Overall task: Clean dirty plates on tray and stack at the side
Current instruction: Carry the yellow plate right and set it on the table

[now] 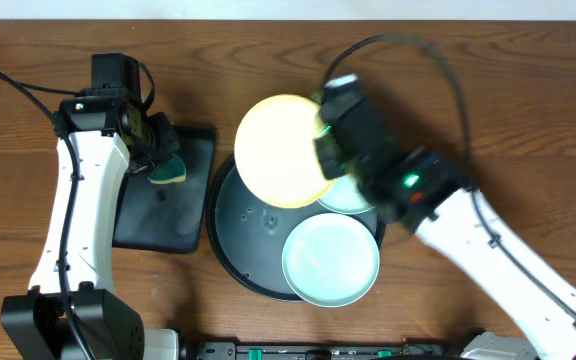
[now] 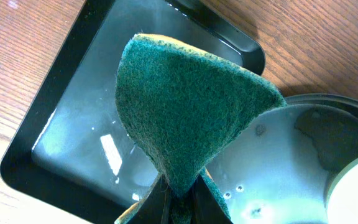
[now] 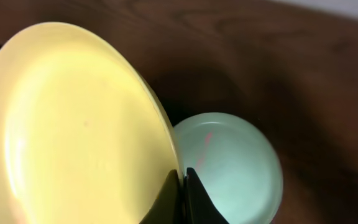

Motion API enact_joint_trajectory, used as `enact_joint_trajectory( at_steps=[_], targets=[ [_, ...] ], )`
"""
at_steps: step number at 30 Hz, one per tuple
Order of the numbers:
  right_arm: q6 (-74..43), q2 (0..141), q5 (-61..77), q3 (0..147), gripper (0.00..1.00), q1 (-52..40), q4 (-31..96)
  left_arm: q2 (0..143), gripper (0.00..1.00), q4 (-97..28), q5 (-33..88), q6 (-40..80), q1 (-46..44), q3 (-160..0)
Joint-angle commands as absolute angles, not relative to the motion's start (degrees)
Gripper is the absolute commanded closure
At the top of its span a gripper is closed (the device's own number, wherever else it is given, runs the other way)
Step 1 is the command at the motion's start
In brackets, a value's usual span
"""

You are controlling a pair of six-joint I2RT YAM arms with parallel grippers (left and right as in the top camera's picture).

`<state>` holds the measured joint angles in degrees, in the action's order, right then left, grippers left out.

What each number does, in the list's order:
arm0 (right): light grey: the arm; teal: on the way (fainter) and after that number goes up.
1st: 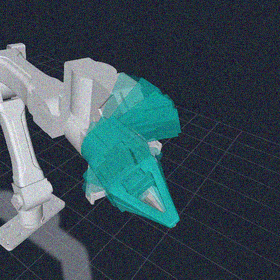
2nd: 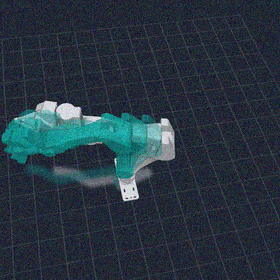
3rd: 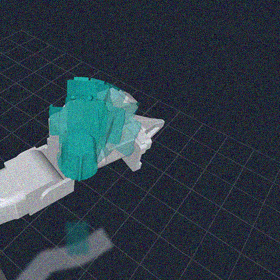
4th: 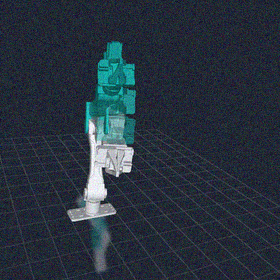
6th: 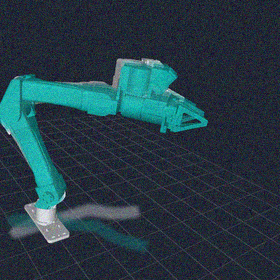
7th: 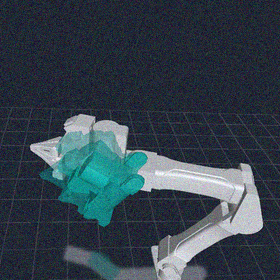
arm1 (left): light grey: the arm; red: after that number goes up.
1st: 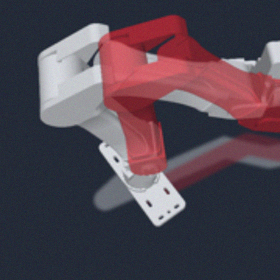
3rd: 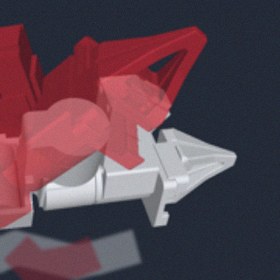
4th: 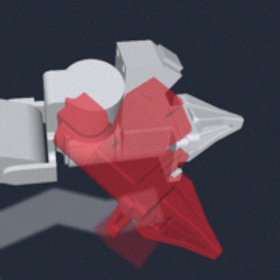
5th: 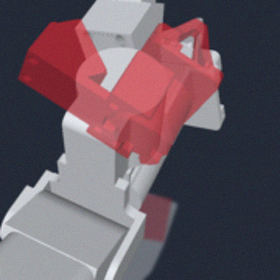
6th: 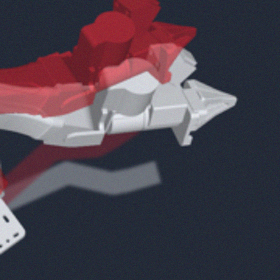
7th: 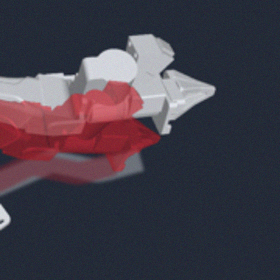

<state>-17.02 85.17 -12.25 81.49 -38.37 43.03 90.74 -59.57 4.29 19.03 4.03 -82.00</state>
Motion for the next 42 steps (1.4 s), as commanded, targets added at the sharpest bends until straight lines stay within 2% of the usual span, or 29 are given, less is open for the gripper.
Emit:
enact_joint_trajectory(
  at_steps=[1,7,11,15,19,31,42],
  targets=[
    [-18.83,81.89,8.73,82.46,0.99,-29.17,43.62,90.24,0.93,-59.53,3.75,17.85,4.34,-81.97],
    [-18.79,77.84,16.32,82.46,0.99,-12.1,49.8,90.24,0.93,-59.53,3.75,17.85,4.34,-81.97],
    [-16.56,75.4,14.5,82.46,0.99,0.45,56.69,90.24,0.92,-59.53,3.7,17.82,4.34,-81.97],
    [-16.38,75.26,5.93,82.08,0.99,11.81,65.82,90.24,0.93,-59.61,2.87,17.61,4.34,-81.97],
    [-13.08,75.33,4.27,78.48,0.99,19.33,66.81,90.24,0.92,-59.55,2.87,17.63,4.34,-81.97],
    [-13.02,75.66,5.04,55.27,0.99,22.02,48.23,90.24,0.92,-58.41,2.87,17.63,4.32,-81.97],
    [-12.97,79.37,7.31,43.7,0.99,22.0,33.26,90.24,0.93,-57.76,2.87,17.63,4.32,-81.97]
  ],
)
